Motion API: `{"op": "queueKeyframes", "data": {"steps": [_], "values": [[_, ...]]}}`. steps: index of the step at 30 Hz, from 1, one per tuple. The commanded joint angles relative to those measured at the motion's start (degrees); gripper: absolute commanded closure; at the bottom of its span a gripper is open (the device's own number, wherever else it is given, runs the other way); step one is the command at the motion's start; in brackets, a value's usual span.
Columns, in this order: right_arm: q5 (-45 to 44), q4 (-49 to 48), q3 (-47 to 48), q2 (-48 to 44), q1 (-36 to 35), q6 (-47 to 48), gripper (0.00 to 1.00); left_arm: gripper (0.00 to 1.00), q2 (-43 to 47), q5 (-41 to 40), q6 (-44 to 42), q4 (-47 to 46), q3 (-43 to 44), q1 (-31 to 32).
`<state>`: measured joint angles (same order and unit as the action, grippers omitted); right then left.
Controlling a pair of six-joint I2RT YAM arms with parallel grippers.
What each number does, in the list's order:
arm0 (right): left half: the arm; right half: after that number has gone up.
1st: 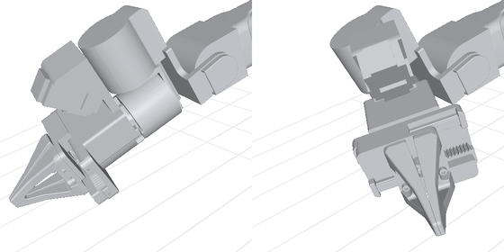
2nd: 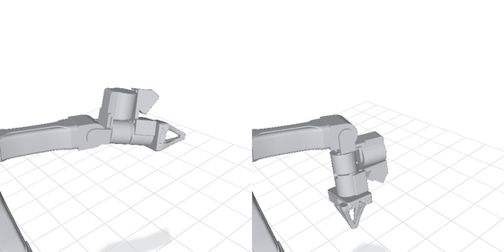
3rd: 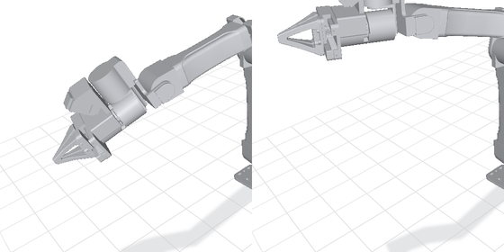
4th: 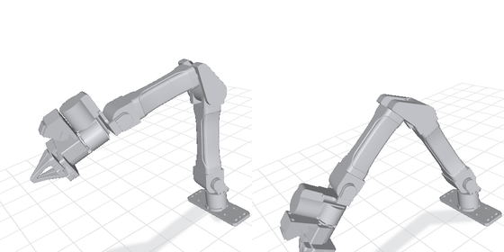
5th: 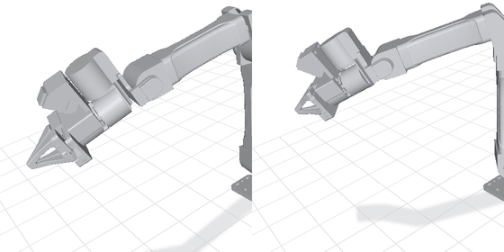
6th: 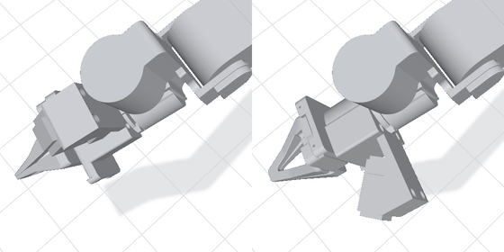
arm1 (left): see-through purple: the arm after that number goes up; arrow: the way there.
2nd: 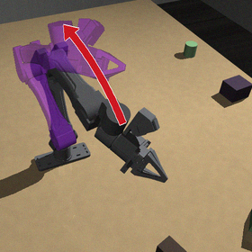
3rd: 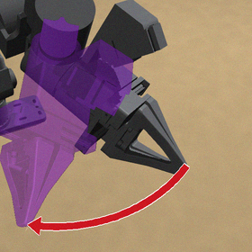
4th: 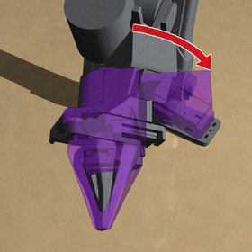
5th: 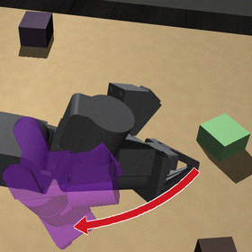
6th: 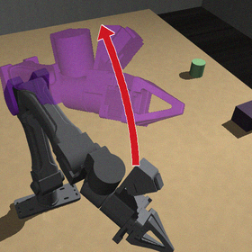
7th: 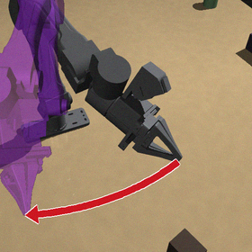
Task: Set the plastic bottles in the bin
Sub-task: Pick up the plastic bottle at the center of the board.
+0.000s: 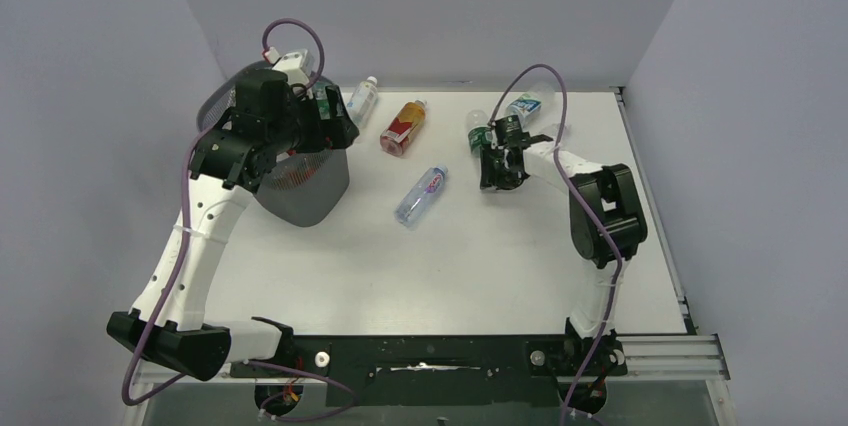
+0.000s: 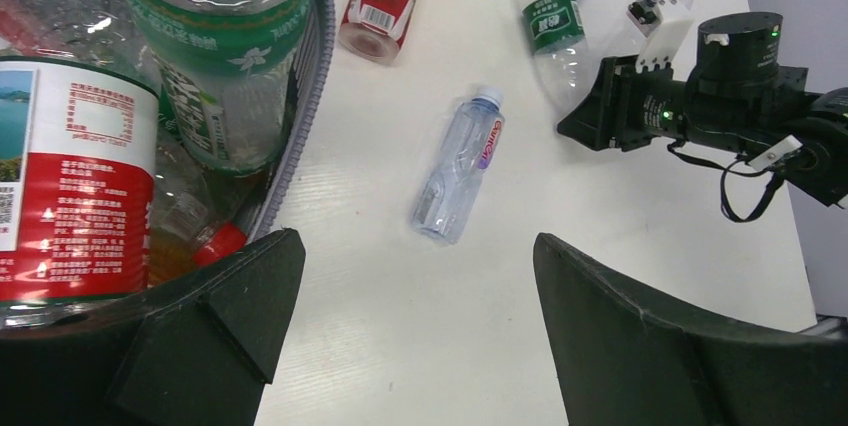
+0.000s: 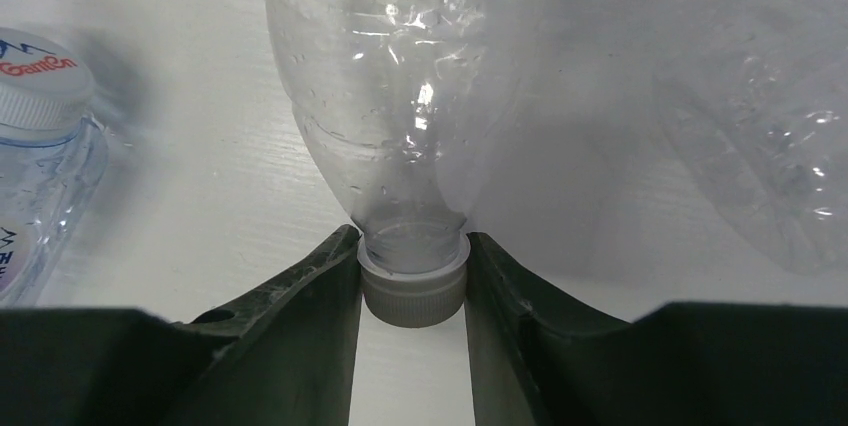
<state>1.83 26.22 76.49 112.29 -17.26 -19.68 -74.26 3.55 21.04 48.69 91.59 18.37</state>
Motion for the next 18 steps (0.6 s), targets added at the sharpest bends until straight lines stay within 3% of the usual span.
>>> {"op": "queueKeyframes", "data": {"steps": [1, 8, 18], "values": [[-2.2, -0.7, -0.2, -5.4, -1.5, 0.3, 0.75, 0.14, 1.0, 3.5, 1.4, -0.7, 2.3, 0.8], [-2.7, 1.6, -0.8, -13.0, -4.4, -0.5, 0.76, 0.14, 2.5, 8.2, 5.3, -3.9, 0.0, 1.0], [1.3, 4.8, -6.0, -29.3, -9.9, -5.7, 0.76, 0.14, 6.8, 17.7, 15.7, -19.9, -11.6, 1.2]]}}
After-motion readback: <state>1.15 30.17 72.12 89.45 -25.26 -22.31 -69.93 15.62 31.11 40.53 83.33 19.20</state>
